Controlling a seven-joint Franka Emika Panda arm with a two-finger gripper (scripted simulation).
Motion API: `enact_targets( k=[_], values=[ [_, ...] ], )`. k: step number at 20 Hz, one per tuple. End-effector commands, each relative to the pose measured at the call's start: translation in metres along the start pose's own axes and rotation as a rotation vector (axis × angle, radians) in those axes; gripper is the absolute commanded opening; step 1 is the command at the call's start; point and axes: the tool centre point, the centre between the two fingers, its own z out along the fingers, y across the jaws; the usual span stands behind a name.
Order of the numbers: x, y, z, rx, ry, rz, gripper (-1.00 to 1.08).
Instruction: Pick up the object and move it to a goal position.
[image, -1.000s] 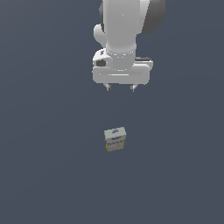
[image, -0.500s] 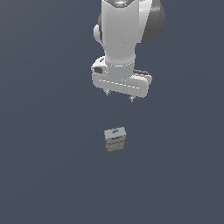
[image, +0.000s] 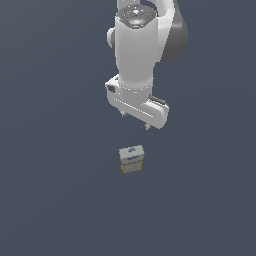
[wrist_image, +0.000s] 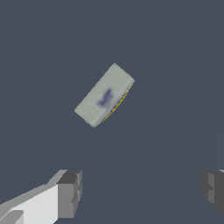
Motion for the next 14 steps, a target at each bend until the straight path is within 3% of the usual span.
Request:
enact_targets(
  k=[1,14],
  values=[
    [0.007,-0.003,0.005,-0.001,0.004,0.068,1.0],
    [0.04,-0.018,0.036,-0.004,0.027,0.409,1.0]
  ],
)
